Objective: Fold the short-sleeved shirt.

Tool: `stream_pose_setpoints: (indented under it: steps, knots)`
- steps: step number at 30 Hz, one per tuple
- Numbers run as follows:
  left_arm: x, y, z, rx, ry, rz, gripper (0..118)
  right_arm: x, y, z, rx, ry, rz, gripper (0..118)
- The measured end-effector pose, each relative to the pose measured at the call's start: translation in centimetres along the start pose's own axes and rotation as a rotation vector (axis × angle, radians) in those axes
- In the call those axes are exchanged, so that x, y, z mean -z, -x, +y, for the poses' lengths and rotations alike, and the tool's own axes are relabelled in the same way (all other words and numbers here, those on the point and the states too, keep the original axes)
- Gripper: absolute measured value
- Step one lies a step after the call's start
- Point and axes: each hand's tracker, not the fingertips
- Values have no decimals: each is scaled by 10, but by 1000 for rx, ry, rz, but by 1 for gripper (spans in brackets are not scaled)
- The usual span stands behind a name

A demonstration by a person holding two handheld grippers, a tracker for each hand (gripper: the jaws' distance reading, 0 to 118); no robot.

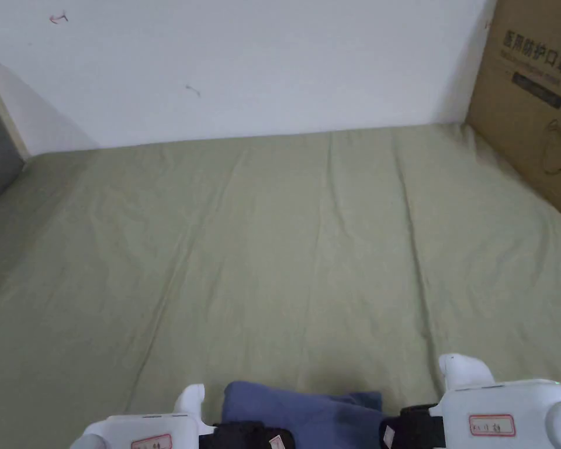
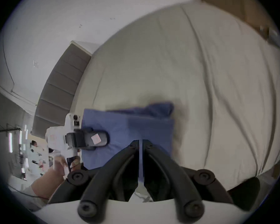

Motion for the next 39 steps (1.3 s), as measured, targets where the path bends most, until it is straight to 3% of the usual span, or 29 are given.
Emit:
stream_pose_setpoints:
  steps: [3,9,12,18,24,28,30,31,33,34,39]
  knots:
    - [-56,6,13,33,-29,73,23,6,60,11,-47,-79,-33,4]
    - [-173,39,35,27,-109,224,23,62,165,15,-179,-150,-207,4]
    - [-222,60,45,16,-133,270,23,93,199,12,-182,-159,-232,4]
    - [-293,96,73,4,-155,323,24,138,237,10,-198,-104,-257,4]
    - [-335,120,97,17,-94,374,24,162,253,13,-186,-99,-347,4]
    - [-346,139,91,-23,-87,514,26,171,252,16,-156,-86,-351,4]
    - [-345,143,85,-6,-98,605,49,174,252,15,-162,-84,-370,4]
    - [-342,143,83,36,-100,688,77,175,251,14,-169,-85,-384,4]
    - [-337,143,80,102,-100,849,113,176,249,14,-176,-84,-409,4]
    - [-334,142,77,94,-113,902,118,176,248,14,-174,-81,-415,4]
    - [-326,114,67,125,-221,1118,118,169,240,15,-160,-77,-421,4]
